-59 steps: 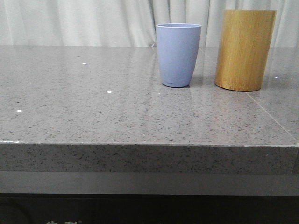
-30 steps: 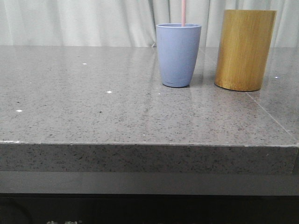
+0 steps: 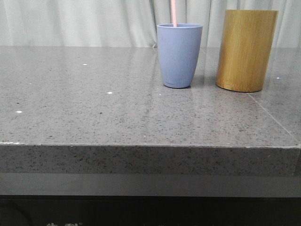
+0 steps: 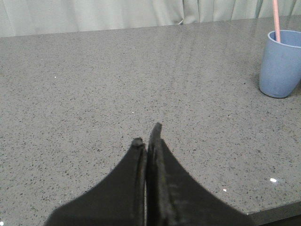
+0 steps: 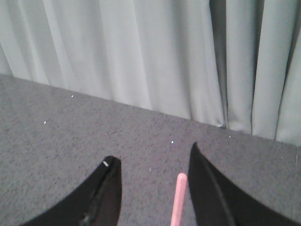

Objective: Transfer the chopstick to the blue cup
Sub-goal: 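Open the right gripper to release the pink stick and withdraw upward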

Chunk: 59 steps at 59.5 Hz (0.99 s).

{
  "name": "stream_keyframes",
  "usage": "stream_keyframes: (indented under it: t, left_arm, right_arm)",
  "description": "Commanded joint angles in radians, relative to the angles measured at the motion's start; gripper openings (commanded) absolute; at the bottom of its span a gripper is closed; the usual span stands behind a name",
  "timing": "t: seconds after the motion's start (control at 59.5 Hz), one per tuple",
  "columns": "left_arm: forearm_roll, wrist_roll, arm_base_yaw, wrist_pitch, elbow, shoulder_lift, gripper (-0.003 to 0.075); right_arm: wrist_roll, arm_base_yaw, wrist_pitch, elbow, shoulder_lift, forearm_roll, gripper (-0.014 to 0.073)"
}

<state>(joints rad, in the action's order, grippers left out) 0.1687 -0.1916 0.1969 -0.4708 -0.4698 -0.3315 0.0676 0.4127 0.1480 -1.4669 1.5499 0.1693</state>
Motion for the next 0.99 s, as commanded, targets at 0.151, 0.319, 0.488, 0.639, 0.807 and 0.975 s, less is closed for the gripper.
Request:
stream_keyframes:
  t: [0.151, 0.319, 0.488, 0.639, 0.807, 0.975]
  left_arm:
    - [0.015, -0.002, 0.006, 0.079, -0.026, -0.008, -0.0019]
    - [0.015, -0.002, 0.006, 0.079, -0.026, -0.008, -0.0019]
    - [0.015, -0.002, 0.006, 0.079, -0.026, -0.008, -0.0019]
    - [0.015, -0.002, 0.006, 0.079, -0.026, -0.008, -0.0019]
    - [0.015, -0.002, 0.006, 0.079, -0.026, -0.008, -0.0019]
    - [0.015, -0.002, 0.006, 0.079, -0.026, -0.008, -0.0019]
  right_arm:
    - [0.006, -0.094, 0.511, -0.288, -0.064, -0.002, 0.0053]
    - [0.006, -0.183, 0.671, -0.327, -0.083, -0.002, -0.0070]
    - [0.006, -0.280, 0.798, -0.280, -0.129, -0.002, -0.0069]
    - [0.023, -0.306, 0.714, -0.110, -0.245, -0.014, -0.0069]
    - [0.025, -0.304, 0.459, 0.194, -0.422, -0.005, -0.0069]
    - [0.025, -0.304, 0.197, 0.521, -0.637, 0.004, -0.0069]
